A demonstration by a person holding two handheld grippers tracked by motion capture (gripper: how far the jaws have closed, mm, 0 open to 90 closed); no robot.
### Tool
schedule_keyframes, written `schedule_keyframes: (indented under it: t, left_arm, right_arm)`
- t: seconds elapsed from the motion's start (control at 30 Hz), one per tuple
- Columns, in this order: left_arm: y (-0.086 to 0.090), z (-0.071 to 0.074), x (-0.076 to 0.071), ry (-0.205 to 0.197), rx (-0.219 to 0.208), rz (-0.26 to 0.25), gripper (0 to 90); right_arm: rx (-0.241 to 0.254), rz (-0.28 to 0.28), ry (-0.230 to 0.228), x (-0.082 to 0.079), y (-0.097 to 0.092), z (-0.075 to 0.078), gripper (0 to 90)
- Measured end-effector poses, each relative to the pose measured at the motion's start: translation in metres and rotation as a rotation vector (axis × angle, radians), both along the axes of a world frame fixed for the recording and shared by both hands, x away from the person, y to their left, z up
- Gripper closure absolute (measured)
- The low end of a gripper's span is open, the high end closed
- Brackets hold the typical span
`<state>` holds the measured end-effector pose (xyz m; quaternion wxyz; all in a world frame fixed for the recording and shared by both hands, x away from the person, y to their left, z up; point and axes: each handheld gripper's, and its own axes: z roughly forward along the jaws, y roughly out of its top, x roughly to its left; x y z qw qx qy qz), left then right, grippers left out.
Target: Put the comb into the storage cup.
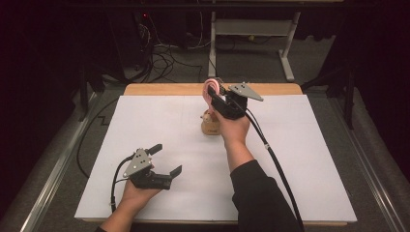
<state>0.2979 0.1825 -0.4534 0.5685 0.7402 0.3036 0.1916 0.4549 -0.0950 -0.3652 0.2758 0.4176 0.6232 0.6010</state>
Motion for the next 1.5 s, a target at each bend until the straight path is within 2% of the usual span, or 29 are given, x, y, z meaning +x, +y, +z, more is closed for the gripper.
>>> schedule_keyframes:
  t: [0.43,1.0,1.5]
  left_arm:
    - [-0.001,0.000,0.000,0.002,0.001,-0.005,0.0]
    - [-0.002,0.000,-0.001,0.004,0.001,-0.010,0.0]
    - [-0.002,0.000,-0.001,0.002,0.003,-0.010,0.0]
  right_arm:
    - [-0.063,-0.034,0.011,-0.002,-0.012,0.006,61.2]
    - [-0.059,-0.069,0.049,-0.005,-0.034,-0.003,55.5]
    - [-0.069,-0.094,0.073,-0.007,-0.046,-0.009,49.1]
